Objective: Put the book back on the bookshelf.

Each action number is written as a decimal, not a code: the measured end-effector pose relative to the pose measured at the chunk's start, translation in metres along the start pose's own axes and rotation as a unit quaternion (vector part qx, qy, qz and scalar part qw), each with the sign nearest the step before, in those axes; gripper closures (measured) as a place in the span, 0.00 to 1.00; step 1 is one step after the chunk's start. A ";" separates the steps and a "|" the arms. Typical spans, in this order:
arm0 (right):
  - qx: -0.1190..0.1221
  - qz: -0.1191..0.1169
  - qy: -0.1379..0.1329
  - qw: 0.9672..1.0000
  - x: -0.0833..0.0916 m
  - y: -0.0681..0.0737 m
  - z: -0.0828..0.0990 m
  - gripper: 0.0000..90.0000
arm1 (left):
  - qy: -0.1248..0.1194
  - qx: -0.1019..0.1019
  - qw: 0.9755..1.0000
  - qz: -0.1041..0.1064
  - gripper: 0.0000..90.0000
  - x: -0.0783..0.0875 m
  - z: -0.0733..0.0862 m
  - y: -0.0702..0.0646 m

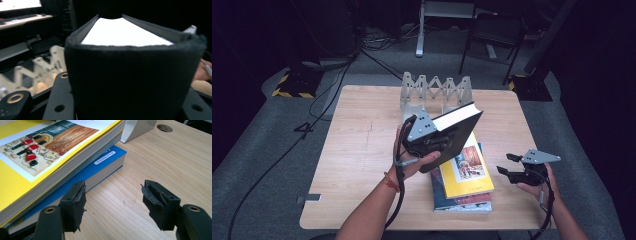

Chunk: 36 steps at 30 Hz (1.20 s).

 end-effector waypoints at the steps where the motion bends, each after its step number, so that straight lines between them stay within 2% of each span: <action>1: 0.000 0.000 0.001 1.000 0.000 0.000 0.000 0.40 | -0.001 0.001 1.000 -0.009 0.58 0.004 -0.001 0.006; 4: -0.001 -0.001 0.002 1.000 -0.001 0.000 0.000 0.40 | -0.004 0.005 0.999 -0.033 0.58 0.012 0.000 0.018; 10: -0.002 0.000 0.003 1.000 -0.002 0.000 0.001 0.39 | 0.002 0.017 0.997 -0.078 0.58 0.023 0.007 0.042; 11: -0.001 0.001 0.004 1.000 -0.002 0.000 0.001 0.39 | 0.003 0.025 0.996 -0.087 0.58 0.025 0.010 0.048; 20: -0.001 0.001 0.007 1.000 -0.004 0.000 0.002 0.39 | 0.008 0.047 0.990 -0.132 0.58 0.032 0.023 0.075; 21: -0.001 0.001 0.007 1.000 -0.004 0.000 0.002 0.39 | 0.008 0.047 0.990 -0.132 0.58 0.032 0.023 0.075; 22: 0.000 0.001 0.007 1.000 -0.004 0.000 0.002 0.39 | 0.011 0.051 0.989 -0.139 0.58 0.032 0.025 0.078; 27: 0.000 0.001 0.008 1.000 -0.005 0.001 0.002 0.39 | 0.020 0.055 0.986 -0.155 0.58 0.028 0.031 0.090; 34: 0.003 0.001 0.011 1.000 -0.006 0.001 0.002 0.40 | 0.035 0.069 0.980 -0.185 0.58 0.009 0.039 0.109; 35: 0.003 0.001 0.011 1.000 -0.006 0.001 0.002 0.40 | 0.035 0.069 0.980 -0.185 0.58 0.009 0.039 0.109; 36: 0.003 0.001 0.011 1.000 -0.006 0.001 0.002 0.40 | 0.038 0.070 0.978 -0.192 0.58 0.005 0.040 0.113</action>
Point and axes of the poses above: each handheld gripper's, and its own axes: x roughly backward along the jaws, z roughly out of its underside, y roughly to its left, the point moved 6 cm from there along -x, roughly forward along the jaws, and after that the axes turned 4 degrees about y, right-handed, at the moved point
